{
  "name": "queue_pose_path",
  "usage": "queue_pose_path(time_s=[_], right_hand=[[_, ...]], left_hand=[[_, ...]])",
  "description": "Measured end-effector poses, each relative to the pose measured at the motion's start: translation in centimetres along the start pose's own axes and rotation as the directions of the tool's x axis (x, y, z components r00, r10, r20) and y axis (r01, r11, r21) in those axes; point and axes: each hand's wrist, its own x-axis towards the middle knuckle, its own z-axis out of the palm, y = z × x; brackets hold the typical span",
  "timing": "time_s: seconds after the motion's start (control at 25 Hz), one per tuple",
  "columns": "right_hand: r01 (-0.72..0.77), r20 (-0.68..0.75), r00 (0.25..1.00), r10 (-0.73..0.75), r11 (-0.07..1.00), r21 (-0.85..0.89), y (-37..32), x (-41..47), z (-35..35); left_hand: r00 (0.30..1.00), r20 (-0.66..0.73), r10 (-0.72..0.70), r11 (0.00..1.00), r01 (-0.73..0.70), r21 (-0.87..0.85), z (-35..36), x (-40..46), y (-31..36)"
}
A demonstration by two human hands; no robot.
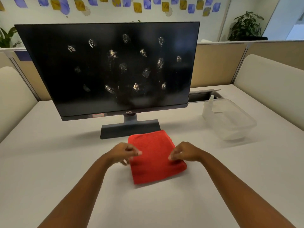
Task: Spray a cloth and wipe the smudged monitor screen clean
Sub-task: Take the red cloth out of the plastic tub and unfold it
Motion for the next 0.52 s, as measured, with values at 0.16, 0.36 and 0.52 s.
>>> queue_pose_path(time_s=[0.16, 0.36, 0.52], right_hand=[[-0.010, -0.430, 0.898, -0.090, 0.974, -0.225, -0.9, 2.9, 3.6], [-0.050, -0.299, 0.946, -0.123, 0.858, -0.512, 2.0, 4.4, 7.5], [-0.040, -0.330, 0.932, -0.149, 0.864, -0.503, 2.8, 5.3, 7.6]], left_hand=[[0.885, -0.399, 0.240, 0.931, -0.092, 0.354, 4.7, 3.3, 0.8], [0.932, -0.273, 0.239, 0.762, -0.006, 0.647, 9.8, 4.8, -2.9], [0.903, -0.318, 0.288, 0.754, -0.009, 0.657, 9.8, 5.3, -3.5]])
